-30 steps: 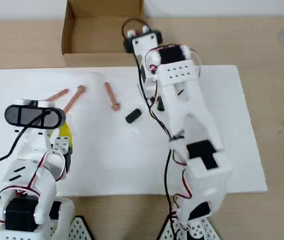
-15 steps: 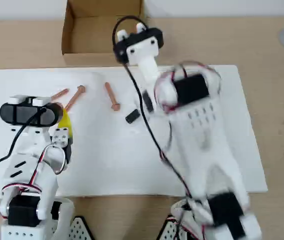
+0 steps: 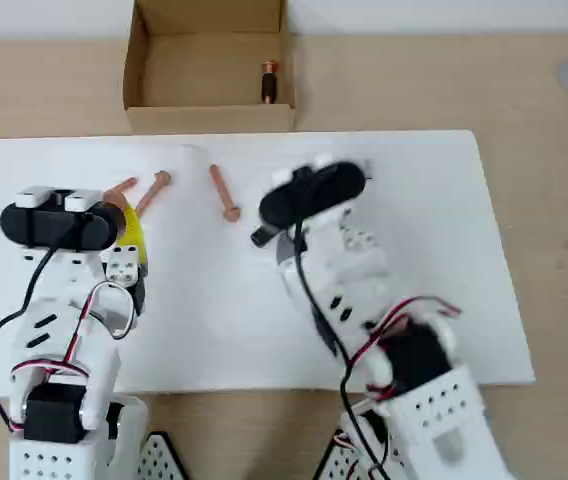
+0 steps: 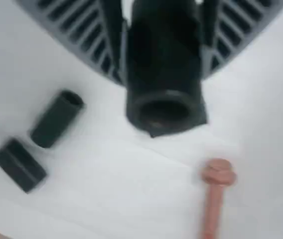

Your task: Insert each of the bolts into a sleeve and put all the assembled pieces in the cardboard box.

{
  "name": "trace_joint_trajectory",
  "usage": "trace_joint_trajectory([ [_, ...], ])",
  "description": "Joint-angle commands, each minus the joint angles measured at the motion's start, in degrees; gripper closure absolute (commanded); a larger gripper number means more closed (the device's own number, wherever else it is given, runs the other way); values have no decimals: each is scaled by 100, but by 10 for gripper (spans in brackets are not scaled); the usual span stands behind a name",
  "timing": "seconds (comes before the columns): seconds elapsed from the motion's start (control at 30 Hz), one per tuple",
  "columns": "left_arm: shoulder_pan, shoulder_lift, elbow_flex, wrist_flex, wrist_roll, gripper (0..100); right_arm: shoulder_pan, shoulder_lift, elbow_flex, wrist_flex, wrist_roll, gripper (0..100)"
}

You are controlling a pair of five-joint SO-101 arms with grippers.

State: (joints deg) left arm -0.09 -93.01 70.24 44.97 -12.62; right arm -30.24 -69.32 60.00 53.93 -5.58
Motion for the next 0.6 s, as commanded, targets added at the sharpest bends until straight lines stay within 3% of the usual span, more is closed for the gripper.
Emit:
trace_joint_trajectory([
  [0.0,-290,-48,53,-404,123,994,-558,-787,681,-589,0,988],
  [0.23,-712,-57,18,-571,923,994,-1587,-2149,1578,-1415,-44,988],
  [0.57,26,-57,-765,-237,2198,994,-2185,-3767,3152,-2374,-299,988],
])
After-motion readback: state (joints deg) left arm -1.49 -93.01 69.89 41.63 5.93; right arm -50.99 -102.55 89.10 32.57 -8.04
